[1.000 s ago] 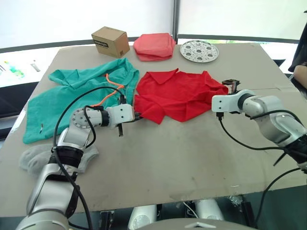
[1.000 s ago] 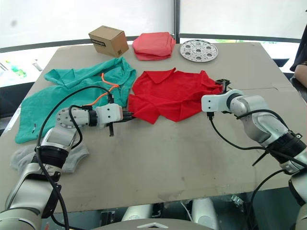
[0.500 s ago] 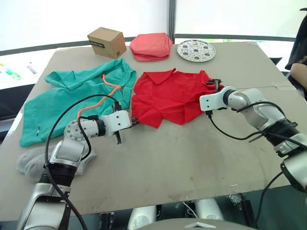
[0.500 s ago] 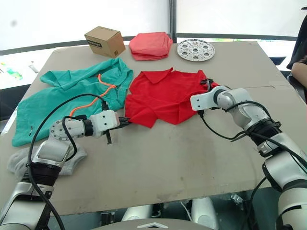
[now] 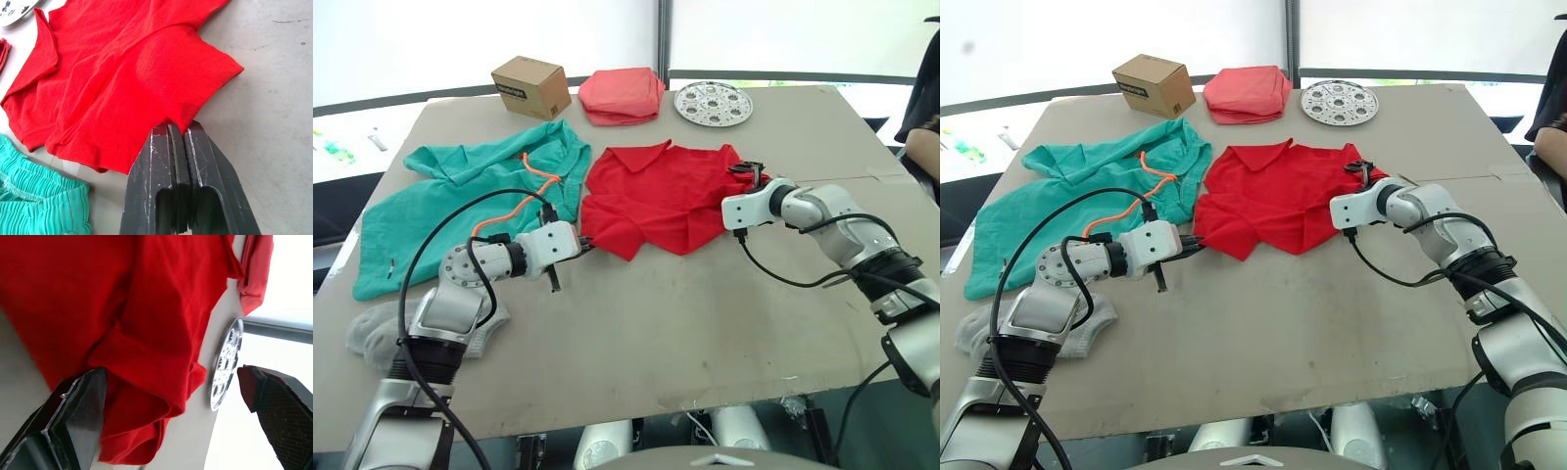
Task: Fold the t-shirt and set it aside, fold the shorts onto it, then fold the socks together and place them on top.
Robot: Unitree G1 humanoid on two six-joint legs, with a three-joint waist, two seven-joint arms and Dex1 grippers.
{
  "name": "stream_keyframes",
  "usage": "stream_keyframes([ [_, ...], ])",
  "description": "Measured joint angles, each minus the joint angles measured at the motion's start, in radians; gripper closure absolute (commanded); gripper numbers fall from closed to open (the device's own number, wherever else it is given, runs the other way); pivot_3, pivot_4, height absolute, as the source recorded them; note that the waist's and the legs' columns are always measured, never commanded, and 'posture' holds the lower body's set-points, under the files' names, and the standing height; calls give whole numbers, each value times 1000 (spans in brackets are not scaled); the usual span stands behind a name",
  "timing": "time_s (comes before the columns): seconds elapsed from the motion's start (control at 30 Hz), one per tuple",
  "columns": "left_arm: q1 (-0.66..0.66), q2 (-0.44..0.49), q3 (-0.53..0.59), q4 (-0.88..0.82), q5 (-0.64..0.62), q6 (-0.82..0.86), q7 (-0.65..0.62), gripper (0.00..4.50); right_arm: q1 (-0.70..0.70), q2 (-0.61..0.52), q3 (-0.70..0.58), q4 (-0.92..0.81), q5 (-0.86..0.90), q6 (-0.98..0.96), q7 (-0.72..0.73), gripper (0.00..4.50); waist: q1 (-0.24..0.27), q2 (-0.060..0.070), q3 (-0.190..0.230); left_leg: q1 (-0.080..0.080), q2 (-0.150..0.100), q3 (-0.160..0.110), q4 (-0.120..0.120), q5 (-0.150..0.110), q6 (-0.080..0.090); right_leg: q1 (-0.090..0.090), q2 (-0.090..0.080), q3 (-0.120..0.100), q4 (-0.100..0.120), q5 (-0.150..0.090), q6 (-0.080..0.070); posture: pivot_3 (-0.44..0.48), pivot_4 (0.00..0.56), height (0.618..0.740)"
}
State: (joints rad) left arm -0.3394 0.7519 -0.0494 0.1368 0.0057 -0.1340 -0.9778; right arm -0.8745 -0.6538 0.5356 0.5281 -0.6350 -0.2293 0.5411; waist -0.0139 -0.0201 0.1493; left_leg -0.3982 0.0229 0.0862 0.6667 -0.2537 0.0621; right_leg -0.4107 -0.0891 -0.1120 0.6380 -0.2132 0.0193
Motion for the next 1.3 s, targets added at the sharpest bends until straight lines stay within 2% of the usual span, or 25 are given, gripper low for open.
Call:
stream_keyframes([
  [0.23, -6, 0, 0, -11, -3, 22, 0, 4488, 18, 6, -27, -69, 50, 31, 104, 0, 1, 0, 0, 0, 0, 0, 0, 0, 0, 0, 0, 0, 0, 0, 0, 0, 150, 736],
  [0.3, -6, 0, 0, -16, -5, 30, 0, 4488, 18, -3, -27, -74, 34, 24, 97, 0, 1, 0, 0, 0, 0, 0, 0, 0, 0, 0, 0, 0, 0, 0, 0, 0, 150, 736],
  [0.43, -5, 1, 0, -31, -7, 40, 0, 4488, -17, 22, -23, 28, -29, -1, 15, 0, 0, 0, 0, 1, 0, 1, 0, 0, 0, 0, 0, 1, 0, 0, 0, 0, 150, 736],
  [0.5, -5, 1, 0, -31, -7, 40, 0, 4500, -33, 40, -23, 58, -36, -16, -4, 505, -1, 0, 0, 1, 0, 1, 0, 0, 0, 0, 0, 1, 0, 0, 0, 0, 150, 736],
  [0.53, -5, 1, 0, -31, -7, 39, 0, 4500, -44, 54, -23, 80, -37, -27, -3, 971, -1, 0, 0, 1, 0, 1, -1, 0, 0, 0, 0, 1, 0, 0, 0, 0, 150, 736],
  [0.57, -5, 1, 0, -30, -7, 39, 1, 4500, -45, 56, -23, 84, -37, -33, -3, 1157, -1, 0, 0, 1, 0, 1, -2, 0, 0, 0, 0, 1, 0, 0, 0, 0, 150, 736],
  [0.63, -5, 1, 0, -30, -7, 39, 2, 4500, -45, 61, -23, 91, -32, -42, 6, 2226, 1, 1, 0, 1, 0, 0, -2, 0, 0, 0, 0, 0, 0, 0, 0, 0, 150, 736],
  [0.8, 11, 2, 2, -31, -7, 41, 14, 4500, -11, 61, -66, 26, 44, -20, 86, 4447, 0, 1, 0, 1, 0, 0, -2, 0, 0, 0, 0, 1, -1, 0, 0, 0, 150, 736],
  [0.9, 27, 8, 4, -32, -9, 50, 19, 4500, 64, 72, -163, -123, 217, 143, 246, 4447, 1, 1, 0, 0, 0, -1, -2, 0, 0, 0, -1, 0, 0, 0, 0, 0, 150, 736],
  [1.07, 26, 25, 13, -28, -18, 60, 17, 4500, 104, 68, -250, -305, 396, 409, 423, 4447, 1, 1, 0, 1, 0, -1, -1, 0, 0, 0, -1, 0, -1, 0, 0, 0, 150, 736],
  [1.3, 24, 52, 42, 19, -45, 60, 0, 4500, 161, 32, -322, -498, 529, 752, 490, 4447, 5, 1, 0, 0, 0, -3, -2, 0, 0, 0, -3, -2, -1, 0, 0, 0, 150, 736],
])
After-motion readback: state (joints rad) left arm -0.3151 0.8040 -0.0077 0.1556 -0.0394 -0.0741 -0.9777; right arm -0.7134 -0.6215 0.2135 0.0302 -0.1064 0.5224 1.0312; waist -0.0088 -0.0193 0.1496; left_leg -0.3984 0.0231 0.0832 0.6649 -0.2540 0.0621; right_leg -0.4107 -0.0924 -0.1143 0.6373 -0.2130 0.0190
